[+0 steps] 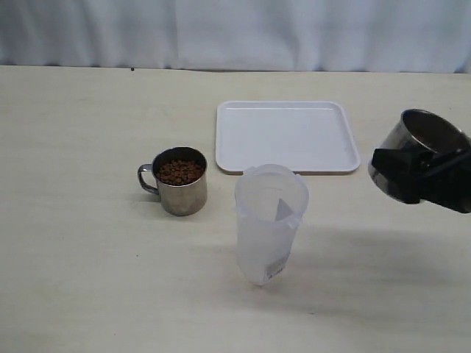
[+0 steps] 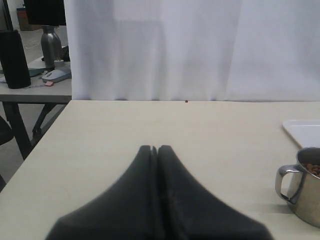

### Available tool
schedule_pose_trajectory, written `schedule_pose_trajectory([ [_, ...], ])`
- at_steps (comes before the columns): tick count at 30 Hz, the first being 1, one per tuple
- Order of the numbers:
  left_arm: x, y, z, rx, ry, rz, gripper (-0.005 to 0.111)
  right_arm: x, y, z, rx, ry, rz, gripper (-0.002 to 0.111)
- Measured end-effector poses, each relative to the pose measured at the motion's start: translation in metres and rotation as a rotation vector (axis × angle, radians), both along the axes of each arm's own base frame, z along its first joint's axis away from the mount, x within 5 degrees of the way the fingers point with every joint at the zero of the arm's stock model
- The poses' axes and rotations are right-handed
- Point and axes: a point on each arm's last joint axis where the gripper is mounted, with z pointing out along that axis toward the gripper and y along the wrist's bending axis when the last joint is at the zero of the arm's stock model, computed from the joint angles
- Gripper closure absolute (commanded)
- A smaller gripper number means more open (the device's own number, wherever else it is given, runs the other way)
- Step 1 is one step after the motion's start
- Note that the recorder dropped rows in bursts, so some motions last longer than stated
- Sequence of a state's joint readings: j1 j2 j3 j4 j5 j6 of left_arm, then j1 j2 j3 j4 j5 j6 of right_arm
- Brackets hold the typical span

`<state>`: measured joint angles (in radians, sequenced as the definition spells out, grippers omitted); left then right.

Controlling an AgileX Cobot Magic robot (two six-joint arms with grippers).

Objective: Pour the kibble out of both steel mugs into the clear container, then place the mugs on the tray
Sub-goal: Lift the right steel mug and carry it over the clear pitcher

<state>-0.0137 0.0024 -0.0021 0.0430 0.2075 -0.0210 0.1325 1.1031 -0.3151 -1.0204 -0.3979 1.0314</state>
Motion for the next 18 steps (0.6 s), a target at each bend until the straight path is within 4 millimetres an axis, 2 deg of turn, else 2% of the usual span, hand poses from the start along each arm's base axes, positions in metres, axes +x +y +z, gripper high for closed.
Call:
schedule_pose_trajectory([
  [10,0.0,0.0,0.0,0.0,0.0,0.0,0.107,-0.004,0.042,0.02,-0.259,0.017,0.066,0.103],
  [18,0.0,0.0,0.0,0.0,0.0,0.0,0.107,-0.018,0.068,0.03,-0.456,-0.051,0.156,0.103],
])
